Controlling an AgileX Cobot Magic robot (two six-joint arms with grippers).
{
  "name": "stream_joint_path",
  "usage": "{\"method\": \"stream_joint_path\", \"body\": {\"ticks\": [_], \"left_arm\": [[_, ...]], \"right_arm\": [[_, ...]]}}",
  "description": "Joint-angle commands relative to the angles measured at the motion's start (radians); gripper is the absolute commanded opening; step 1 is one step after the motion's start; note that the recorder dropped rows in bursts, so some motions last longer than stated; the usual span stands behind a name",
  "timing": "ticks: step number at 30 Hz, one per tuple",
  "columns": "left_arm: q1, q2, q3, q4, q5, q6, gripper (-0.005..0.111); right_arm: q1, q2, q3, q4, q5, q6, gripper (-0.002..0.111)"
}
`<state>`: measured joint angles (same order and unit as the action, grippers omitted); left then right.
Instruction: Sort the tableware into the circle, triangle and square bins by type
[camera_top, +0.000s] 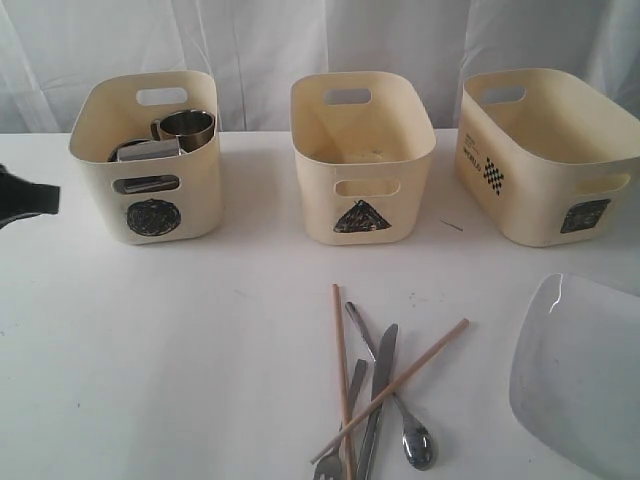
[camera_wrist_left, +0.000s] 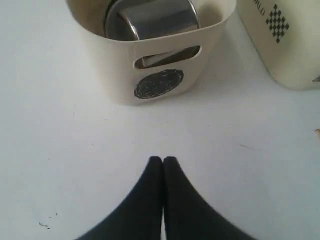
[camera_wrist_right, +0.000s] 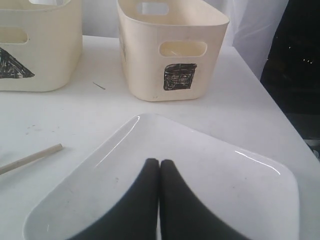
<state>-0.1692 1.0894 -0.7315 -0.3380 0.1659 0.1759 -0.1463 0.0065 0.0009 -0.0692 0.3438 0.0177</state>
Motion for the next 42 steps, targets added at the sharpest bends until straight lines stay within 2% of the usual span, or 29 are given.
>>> {"method": "stream_joint_path", "body": {"ticks": [1,2,4,6,15,19,26,28,32,34,36,39,40,42], "left_arm": [[0.006,-0.341,0.116,-0.033,-0.103,0.001,0.000],[0.007,-0.458,0.130,-0.009,-0.125,0.008,0.000],[0.007,-0.572,0.130,0.038,-0.126,0.007,0.000],[0.007,-0.622,0.130,0.112,-0.069,0.007,0.000],[0.007,-0.617,0.130,0.126,-0.033,-0.019,0.000],[0.007,-0.619,0.130,0.245,-0.041,-0.017,0.000],[0.024,-0.638,0.130,0.243,-0.027,-0.016,0.000],[0.074,-0.667,0.130,0.243,0.036,-0.019,0.000],[0.187,-0.777,0.138,0.255,0.389,-0.168,0.000],[0.234,-0.829,0.174,0.292,0.458,-0.225,0.000],[0.266,-0.885,0.231,0.293,0.347,-0.226,0.000],[0.299,-0.960,0.327,0.293,0.001,-0.226,0.000],[0.309,-0.974,0.350,0.291,-0.069,-0.237,0.000],[0.319,-0.994,0.392,0.291,-0.092,-0.274,0.000]], "right_arm": [[-0.004,-0.007,-0.001,-0.006,-0.002,0.005,0.000],[-0.004,-0.007,-0.001,-0.006,-0.002,0.005,0.000],[-0.004,-0.007,-0.001,-0.006,-0.002,0.005,0.000],[-0.004,-0.007,-0.001,-0.006,-0.002,0.005,0.000],[-0.004,-0.007,-0.001,-0.006,-0.002,0.005,0.000],[-0.004,-0.007,-0.001,-0.006,-0.002,0.005,0.000],[-0.004,-0.007,-0.001,-0.006,-0.002,0.005,0.000],[-0.004,-0.007,-0.001,-0.006,-0.002,0.005,0.000],[-0.004,-0.007,-0.001,-0.006,-0.002,0.005,0.000],[-0.004,-0.007,-0.001,-0.006,-0.002,0.005,0.000],[-0.004,-0.007,-0.001,-0.006,-0.002,0.005,0.000],[-0.004,-0.007,-0.001,-0.006,-0.002,0.005,0.000],[-0.004,-0.007,-0.001,-0.006,-0.002,0.005,0.000],[-0.004,-0.007,-0.001,-0.006,-0.002,0.005,0.000]]}}
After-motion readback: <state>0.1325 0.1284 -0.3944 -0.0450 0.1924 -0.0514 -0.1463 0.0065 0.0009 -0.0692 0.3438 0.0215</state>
